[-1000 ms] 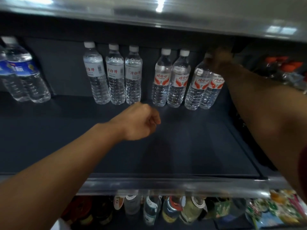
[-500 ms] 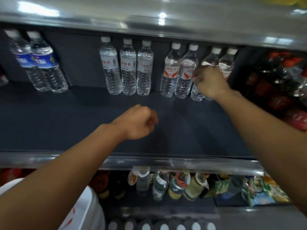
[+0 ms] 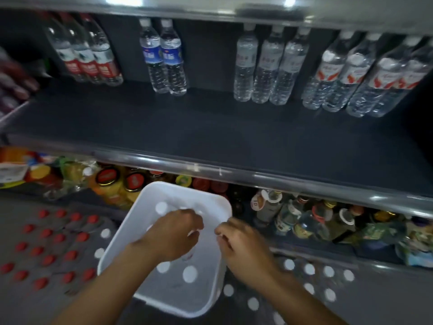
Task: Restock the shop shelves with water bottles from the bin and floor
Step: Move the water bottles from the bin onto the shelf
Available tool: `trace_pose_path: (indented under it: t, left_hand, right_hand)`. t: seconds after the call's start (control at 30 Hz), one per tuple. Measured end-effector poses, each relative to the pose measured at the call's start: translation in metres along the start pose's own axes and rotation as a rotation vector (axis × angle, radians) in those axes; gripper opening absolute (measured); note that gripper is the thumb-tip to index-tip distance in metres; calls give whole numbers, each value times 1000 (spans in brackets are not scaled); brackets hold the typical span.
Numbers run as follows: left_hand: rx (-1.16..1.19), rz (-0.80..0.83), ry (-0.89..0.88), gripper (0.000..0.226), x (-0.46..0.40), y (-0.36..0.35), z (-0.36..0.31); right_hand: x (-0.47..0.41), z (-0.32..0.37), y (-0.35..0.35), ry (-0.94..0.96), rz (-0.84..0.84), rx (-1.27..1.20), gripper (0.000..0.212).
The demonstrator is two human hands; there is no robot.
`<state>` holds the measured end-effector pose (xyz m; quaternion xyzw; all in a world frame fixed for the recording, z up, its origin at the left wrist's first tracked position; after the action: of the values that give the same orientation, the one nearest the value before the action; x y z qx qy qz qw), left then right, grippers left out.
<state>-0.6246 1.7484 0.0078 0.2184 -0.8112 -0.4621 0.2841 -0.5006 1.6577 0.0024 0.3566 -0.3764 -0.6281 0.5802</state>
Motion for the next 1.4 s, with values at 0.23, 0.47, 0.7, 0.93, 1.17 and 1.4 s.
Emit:
trace_pose_path:
  t: [0.23,0.47,0.7,0.93,1.17,1.4]
  left_hand:
    - [3,4,38,32,42,-34,53]
    - [26,24,47,31,49,-46,75]
    - [42,36,42,29,43,-32,79]
    - [59,-32,-11,28,38,16,62]
    - [31,-146,-91,27,29,74,28]
    - [32,-192,-206,22,8,107,-30]
  right_hand:
    - [-1,48,-62,108,293,275,24]
    - [-2,46,-112,42,489,401,37]
    - [-12,46,-95,49,446,328,28]
    - [-21,69,-4,86,270,163,19]
    - [-18,82,98,32,33,135,17]
    - [-6,62,184,-8,-216,58,19]
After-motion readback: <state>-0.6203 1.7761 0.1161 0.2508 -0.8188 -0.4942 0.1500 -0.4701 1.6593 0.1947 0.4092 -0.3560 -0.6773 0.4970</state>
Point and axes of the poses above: each hand's wrist, its own x-axis away from the middle knuckle, its own y-axis out of the back of the hand, z = x × y, the point moved 4 cm from there along -x, towards the middle knuckle, and after that the axes turned 5 degrees about x, right-handed, at the moved point
